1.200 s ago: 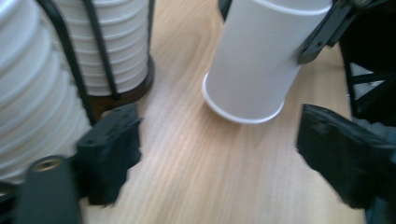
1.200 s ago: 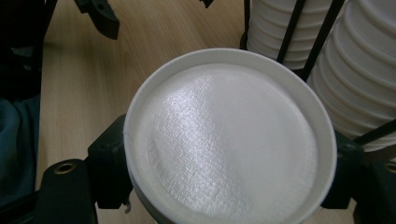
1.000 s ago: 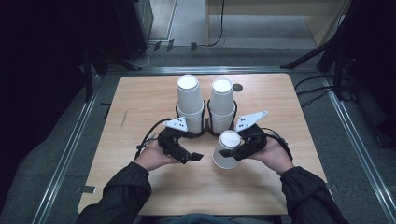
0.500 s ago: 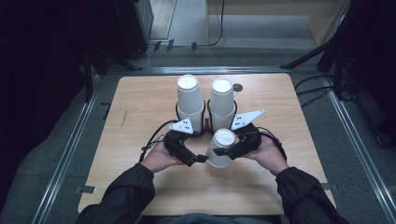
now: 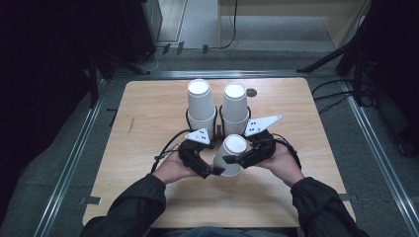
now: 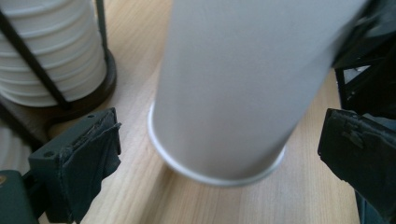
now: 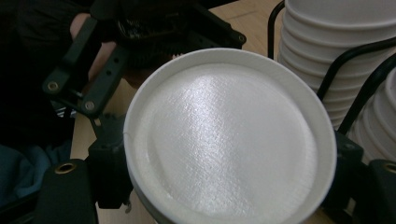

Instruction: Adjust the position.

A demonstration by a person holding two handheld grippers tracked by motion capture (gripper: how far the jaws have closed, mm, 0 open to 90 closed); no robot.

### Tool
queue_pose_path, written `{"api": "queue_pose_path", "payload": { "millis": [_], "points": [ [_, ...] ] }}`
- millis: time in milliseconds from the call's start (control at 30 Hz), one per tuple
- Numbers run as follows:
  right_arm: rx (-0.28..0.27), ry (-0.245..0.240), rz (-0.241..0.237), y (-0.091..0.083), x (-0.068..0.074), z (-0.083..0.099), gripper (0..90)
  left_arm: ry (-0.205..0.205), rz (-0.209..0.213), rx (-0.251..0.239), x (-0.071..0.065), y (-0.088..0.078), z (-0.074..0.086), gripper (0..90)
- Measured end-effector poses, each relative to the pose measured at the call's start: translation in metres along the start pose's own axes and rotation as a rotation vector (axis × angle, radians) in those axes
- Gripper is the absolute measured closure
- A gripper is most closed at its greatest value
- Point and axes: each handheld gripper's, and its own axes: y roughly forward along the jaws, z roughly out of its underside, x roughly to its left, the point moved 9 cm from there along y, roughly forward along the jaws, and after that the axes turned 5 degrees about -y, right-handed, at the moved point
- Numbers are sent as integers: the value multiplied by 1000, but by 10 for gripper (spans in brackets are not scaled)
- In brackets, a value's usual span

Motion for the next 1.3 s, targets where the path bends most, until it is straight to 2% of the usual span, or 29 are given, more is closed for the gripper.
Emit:
{"api": "queue_pose_path", "payload": {
  "millis": [100,267,300,433,500,600,633,667,700,733,867,967,1067,1133,1167,1267,1300],
  "points": [
    [-12,0,-7,1,2,-4,236,5,15,18,-3,7,2,0],
    [-36,-2,-15,1,5,-9,236,5,34,13,-8,11,0,0],
    [-55,8,-28,1,7,-11,236,19,27,3,-9,12,-1,0],
    [-88,20,-47,1,10,-15,236,9,43,-33,-12,10,-4,12],
    [-108,28,-66,0,11,-17,237,10,49,-53,-13,7,-6,75],
    [-131,42,-68,-1,9,-19,239,20,38,-74,-11,3,-8,101],
    [-138,60,-76,-2,7,-19,236,26,33,-70,-10,2,-8,120],
    [-136,76,-85,-3,7,-18,234,35,56,-65,-13,1,-9,129],
    [-123,85,-91,-2,6,-17,224,39,45,-56,-13,1,-9,167],
    [-117,90,-96,-2,6,-16,224,34,55,-45,-14,2,-9,169],
    [-113,104,-110,-3,6,-15,154,33,51,-36,-11,-1,-8,177],
    [-111,110,-101,-5,5,-15,149,26,52,-29,-9,-5,-8,181],
    [-85,94,-87,-8,3,-11,147,36,41,-25,-5,-10,-8,187],
    [-51,71,-79,-10,3,-6,147,37,52,-28,-5,-13,-9,191],
    [-51,71,-79,-10,3,-6,147,26,60,-12,-4,-15,-8,191],
    [-20,58,-76,-12,3,0,147,12,52,2,2,-22,-6,191],
    [-8,53,-67,-12,3,2,147,18,40,6,3,-23,-6,191]
  ]
}}
